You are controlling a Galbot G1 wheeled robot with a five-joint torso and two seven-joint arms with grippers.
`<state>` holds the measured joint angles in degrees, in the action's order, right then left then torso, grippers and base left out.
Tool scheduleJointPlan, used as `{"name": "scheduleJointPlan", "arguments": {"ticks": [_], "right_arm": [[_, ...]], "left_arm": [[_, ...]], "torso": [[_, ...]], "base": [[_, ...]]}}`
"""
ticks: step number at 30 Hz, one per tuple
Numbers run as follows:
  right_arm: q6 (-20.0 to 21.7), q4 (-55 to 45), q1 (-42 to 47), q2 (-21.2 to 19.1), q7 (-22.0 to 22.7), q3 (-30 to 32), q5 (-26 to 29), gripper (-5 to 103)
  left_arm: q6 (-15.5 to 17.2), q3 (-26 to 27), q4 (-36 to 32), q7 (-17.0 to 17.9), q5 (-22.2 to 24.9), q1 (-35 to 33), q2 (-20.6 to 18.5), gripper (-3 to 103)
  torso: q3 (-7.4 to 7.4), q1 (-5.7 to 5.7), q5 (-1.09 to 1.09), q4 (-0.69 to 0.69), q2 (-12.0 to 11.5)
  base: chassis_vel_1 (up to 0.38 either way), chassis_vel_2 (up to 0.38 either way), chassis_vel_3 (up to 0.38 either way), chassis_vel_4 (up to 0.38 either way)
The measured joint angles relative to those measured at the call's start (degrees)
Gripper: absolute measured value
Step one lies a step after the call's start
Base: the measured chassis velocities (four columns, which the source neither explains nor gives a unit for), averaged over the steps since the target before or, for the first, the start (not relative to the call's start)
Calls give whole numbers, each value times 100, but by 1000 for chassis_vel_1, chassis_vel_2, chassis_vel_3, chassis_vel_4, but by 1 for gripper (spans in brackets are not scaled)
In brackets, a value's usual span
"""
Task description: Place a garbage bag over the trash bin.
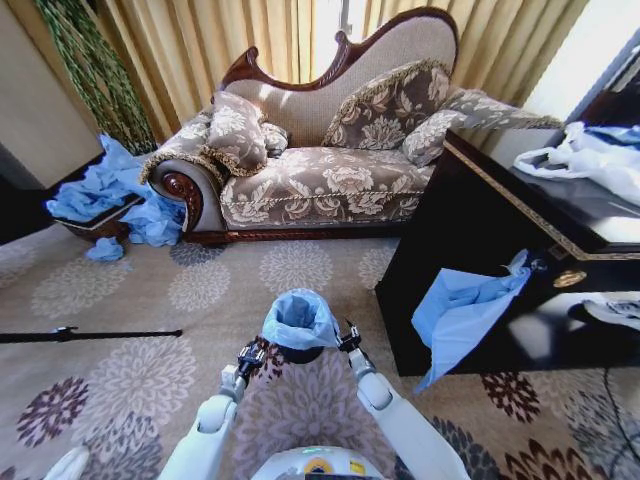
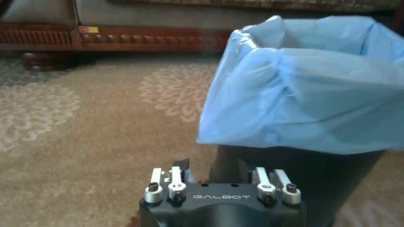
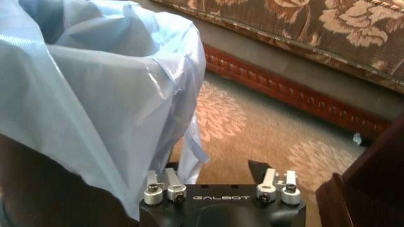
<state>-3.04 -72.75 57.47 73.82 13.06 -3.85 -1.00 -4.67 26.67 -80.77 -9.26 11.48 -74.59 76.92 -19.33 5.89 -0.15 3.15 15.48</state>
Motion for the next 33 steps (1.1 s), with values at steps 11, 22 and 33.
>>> {"name": "scheduleJointPlan", "arguments": {"ticks": [11, 22, 33], "right_arm": [[-202, 159, -70, 139, -138, 33, -47, 100], [-255, 103, -110, 104, -163, -12, 65, 100], [504, -830, -86, -761, -406, -176, 1719, 100]], "left_arm": [[182, -200, -307, -1, 146, -236, 330, 96], [256, -254, -343, -21, 506, -240, 377, 100], [241, -236, -351, -129, 486, -241, 283, 100]], "torso": [[0, 0, 1, -1, 0], [0, 0, 0, 0, 0], [0, 0, -1, 0, 0]], "base": [[0, 0, 0, 0], [0, 0, 0, 0], [0, 0, 0, 0]]}}
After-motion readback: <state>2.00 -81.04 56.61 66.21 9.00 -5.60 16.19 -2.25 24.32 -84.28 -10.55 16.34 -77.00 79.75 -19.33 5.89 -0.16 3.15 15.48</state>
